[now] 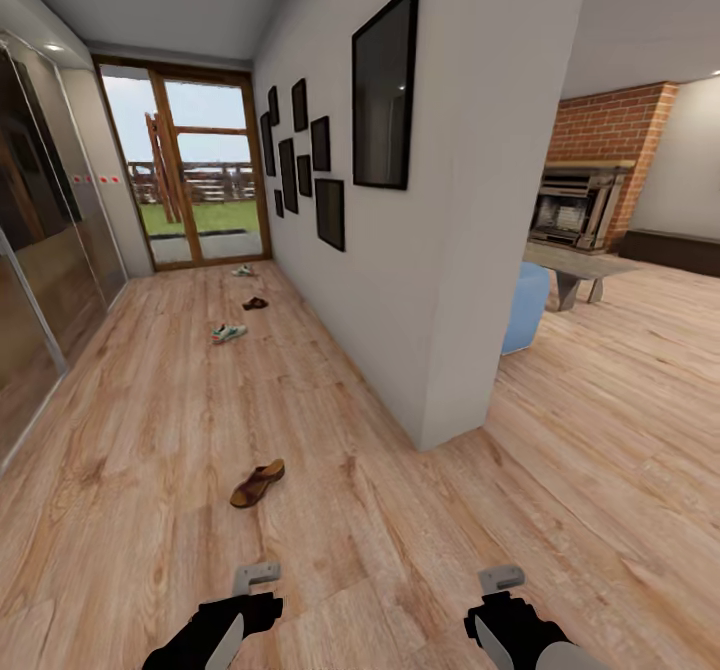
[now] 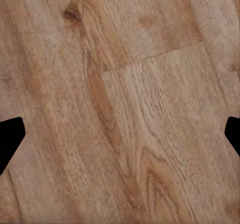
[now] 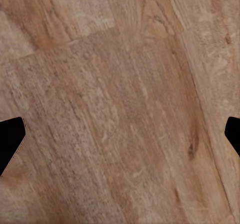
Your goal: Pick up the two gym shoes and the two sandals from the corridor floor and place them onto the hallstand (shoe rack) in the corridor, making sure they are on the rack and not on the floor. Arrange them so the two gym shoes are next to each other and the two sandals are next to each other.
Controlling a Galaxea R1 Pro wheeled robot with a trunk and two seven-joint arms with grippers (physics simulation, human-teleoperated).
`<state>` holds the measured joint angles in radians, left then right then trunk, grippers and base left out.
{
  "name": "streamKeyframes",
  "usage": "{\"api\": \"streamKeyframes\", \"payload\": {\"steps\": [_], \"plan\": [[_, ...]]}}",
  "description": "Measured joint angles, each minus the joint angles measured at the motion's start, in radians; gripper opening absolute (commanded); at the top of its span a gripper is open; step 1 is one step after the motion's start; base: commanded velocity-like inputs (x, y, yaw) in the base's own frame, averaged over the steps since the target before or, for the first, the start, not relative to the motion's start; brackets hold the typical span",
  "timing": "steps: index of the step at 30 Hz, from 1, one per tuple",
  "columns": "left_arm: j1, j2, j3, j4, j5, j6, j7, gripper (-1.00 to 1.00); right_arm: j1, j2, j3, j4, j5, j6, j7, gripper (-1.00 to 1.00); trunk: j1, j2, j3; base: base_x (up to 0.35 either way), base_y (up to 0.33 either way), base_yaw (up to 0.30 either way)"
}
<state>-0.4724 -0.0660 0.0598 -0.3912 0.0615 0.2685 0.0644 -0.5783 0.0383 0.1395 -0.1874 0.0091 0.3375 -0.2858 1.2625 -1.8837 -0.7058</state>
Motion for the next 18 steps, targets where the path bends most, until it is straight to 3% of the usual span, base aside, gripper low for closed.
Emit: {"api": "streamKeyframes", "payload": {"steps": [11, 18], "plan": [[0.000, 0.000, 0.000, 0.000, 0.000, 0.000, 0.000, 1.00, 0.000, 0.000, 0.000, 0.000, 0.000, 0.000, 0.000, 1.00, 0.042, -0.077, -0.041, 0.000, 0.000, 0.274], [0.000, 0.000, 0.000, 0.000, 0.000, 0.000, 0.000, 1.00, 0.000, 0.000, 0.000, 0.000, 0.000, 0.000, 0.000, 1.00, 0.042, -0.077, -0.043, 0.000, 0.000, 0.205]]}}
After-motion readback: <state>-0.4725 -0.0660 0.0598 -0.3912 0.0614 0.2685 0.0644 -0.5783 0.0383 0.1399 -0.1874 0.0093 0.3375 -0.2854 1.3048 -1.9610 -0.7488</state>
